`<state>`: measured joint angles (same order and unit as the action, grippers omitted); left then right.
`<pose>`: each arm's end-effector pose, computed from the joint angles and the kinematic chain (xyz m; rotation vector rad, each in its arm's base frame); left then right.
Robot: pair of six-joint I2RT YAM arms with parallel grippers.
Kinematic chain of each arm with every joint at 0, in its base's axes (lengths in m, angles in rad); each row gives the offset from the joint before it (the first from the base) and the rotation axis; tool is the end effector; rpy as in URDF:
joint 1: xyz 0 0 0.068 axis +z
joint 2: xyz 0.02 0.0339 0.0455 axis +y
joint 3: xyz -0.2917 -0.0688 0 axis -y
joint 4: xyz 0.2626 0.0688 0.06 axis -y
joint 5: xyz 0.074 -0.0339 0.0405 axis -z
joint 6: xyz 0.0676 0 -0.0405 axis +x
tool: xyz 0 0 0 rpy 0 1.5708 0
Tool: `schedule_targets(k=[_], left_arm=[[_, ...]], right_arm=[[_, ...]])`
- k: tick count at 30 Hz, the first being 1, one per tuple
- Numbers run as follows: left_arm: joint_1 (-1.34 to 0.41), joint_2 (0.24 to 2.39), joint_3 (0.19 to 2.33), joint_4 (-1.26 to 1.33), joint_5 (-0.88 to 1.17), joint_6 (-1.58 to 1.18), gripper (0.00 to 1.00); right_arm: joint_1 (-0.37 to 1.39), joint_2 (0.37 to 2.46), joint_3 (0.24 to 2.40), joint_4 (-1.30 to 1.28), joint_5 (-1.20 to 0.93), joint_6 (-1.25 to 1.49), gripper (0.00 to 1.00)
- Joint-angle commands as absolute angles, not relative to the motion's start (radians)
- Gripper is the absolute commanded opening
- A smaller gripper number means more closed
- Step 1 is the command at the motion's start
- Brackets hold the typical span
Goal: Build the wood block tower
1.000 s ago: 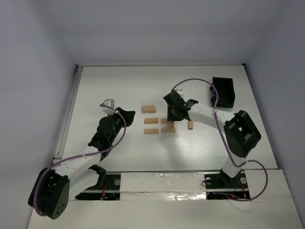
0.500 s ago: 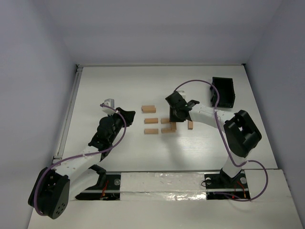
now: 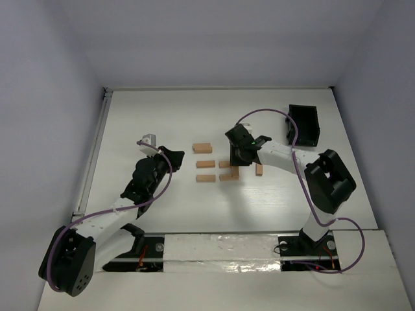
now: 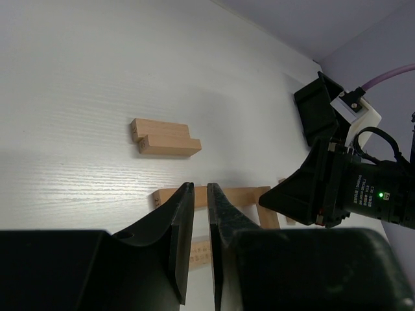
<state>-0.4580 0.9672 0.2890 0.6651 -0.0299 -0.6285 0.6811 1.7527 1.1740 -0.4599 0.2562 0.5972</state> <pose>0.2145 -0.1035 0.2338 -0.1643 1.6372 -0.8183 0.3186 0.2361 0.1869 -0.0176 2.5635 0.1517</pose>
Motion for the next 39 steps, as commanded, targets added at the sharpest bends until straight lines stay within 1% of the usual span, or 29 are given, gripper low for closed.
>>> schedule_targets(k=[1, 34, 36, 39], left_arm=[[-0.454, 0.966, 0.334, 0.724, -0.02, -0.627, 0.12], [-0.454, 0.966, 0.337, 0.721, -0.021, -0.624, 0.12], [-0.454, 0.968, 0.337, 0.721, -0.021, -0.624, 0.12], [-0.454, 0.968, 0.337, 0.721, -0.021, -0.624, 0.12]], right_arm=[[0.676, 1.746, 1.163, -0.416, 0.253, 0.583, 0.27], [0.676, 1.767, 1.164, -0.408, 0.241, 0.584, 0.31], [0.676, 1.763, 1.166, -0.41, 0.241, 0.584, 0.32], [0.676, 1.756, 1.169, -0.41, 0.241, 0.584, 0.37]])
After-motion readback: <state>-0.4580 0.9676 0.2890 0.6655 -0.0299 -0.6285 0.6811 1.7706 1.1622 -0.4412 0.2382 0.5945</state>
